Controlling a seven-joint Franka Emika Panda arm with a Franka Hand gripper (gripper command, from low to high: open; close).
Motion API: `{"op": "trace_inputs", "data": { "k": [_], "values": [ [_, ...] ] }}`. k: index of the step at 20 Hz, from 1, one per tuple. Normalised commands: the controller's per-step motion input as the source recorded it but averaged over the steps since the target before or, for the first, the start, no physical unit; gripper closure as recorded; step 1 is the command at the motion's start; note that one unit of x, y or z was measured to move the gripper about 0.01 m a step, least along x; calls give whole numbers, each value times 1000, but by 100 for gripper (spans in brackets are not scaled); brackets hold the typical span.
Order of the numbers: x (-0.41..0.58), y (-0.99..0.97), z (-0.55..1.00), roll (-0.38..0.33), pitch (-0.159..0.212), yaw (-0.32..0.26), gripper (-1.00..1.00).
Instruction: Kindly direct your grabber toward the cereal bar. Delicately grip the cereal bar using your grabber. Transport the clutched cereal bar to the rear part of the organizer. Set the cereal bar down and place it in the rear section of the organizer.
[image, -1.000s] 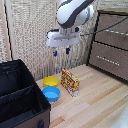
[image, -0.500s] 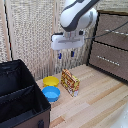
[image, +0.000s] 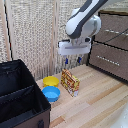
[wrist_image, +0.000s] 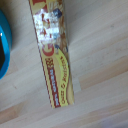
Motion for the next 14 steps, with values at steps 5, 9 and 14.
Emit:
{"op": "trace_inputs", "data": {
  "k": [5, 9, 14],
  "values": [
    [30, 96, -349, -92, 3, 0, -100],
    [0, -6, -466, -134, 78, 44, -100],
    [0, -39, -384, -116, 94, 102, -100]
  ]
}}
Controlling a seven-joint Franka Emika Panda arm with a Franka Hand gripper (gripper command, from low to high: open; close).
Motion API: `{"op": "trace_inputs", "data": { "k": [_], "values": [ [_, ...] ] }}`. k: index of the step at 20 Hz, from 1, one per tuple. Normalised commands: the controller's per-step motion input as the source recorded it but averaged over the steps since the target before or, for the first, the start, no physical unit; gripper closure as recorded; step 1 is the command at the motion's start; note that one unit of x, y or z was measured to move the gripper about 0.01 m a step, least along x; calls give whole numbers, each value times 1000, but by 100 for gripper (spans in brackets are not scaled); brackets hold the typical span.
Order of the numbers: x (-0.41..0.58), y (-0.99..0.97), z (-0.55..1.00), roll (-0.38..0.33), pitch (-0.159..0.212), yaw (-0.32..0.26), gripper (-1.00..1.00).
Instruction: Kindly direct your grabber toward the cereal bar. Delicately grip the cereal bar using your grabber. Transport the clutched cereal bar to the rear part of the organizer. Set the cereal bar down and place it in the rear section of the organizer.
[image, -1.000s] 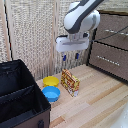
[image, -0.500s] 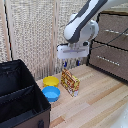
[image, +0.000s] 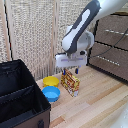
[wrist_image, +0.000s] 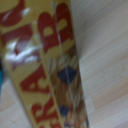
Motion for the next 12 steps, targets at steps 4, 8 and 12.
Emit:
{"op": "trace_inputs", "data": {
  "k": [4, 8, 12],
  "values": [
    [0, 51, -196, -83, 3, 47, 100],
    [0, 109, -73, -46, 17, 4, 100],
    [-3, 146, -19, -42, -22, 0, 100]
  ]
}}
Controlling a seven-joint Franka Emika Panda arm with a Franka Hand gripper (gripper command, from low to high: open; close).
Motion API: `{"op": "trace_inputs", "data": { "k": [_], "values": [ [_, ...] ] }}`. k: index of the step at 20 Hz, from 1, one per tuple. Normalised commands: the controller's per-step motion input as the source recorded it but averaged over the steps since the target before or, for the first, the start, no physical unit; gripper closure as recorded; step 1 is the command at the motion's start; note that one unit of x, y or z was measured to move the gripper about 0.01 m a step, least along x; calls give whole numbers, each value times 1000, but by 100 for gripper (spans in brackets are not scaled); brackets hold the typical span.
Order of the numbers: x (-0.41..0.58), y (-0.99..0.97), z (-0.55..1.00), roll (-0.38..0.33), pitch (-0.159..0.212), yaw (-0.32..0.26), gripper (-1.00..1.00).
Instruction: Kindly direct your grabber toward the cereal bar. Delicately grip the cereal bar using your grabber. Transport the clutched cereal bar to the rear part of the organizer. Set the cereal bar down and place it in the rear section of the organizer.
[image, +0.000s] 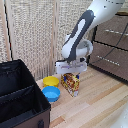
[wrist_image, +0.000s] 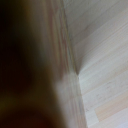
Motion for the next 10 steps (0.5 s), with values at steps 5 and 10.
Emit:
{"op": "trace_inputs", "data": {
  "k": [5, 10],
  "values": [
    [-34, 149, 73, -18, -84, 0, 100],
    [-46, 167, 223, -22, -80, -32, 100]
  ]
}}
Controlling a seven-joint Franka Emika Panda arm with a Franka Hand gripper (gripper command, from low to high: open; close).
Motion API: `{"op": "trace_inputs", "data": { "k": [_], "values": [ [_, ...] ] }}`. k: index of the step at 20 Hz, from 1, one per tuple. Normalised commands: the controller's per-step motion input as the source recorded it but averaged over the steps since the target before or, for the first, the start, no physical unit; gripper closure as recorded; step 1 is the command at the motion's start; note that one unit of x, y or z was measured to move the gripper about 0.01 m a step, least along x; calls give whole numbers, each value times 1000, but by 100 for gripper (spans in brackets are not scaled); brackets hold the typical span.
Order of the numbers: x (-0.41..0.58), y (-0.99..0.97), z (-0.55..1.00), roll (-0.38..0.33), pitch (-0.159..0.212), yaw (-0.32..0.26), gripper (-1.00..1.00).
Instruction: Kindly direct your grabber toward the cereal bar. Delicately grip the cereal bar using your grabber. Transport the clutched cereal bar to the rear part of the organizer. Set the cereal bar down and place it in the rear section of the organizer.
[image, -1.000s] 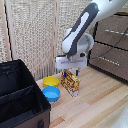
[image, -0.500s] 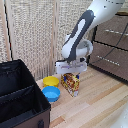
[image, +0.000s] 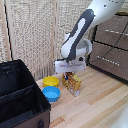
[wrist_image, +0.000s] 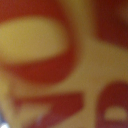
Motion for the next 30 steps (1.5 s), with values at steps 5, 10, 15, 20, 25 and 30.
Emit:
{"op": "trace_inputs", "data": {
  "k": [5, 10, 15, 20, 25, 30],
  "values": [
    [-9, 89, 531, -12, -41, -129, 100],
    [157, 0, 930, 0, 22, -123, 100],
    [413, 0, 966, -2, 73, -150, 100],
    [701, 41, 831, 0, 109, -112, 100],
    [785, 127, 835, 0, 129, -64, 100],
    [192, 302, 846, 18, 36, -156, 100]
  ]
}}
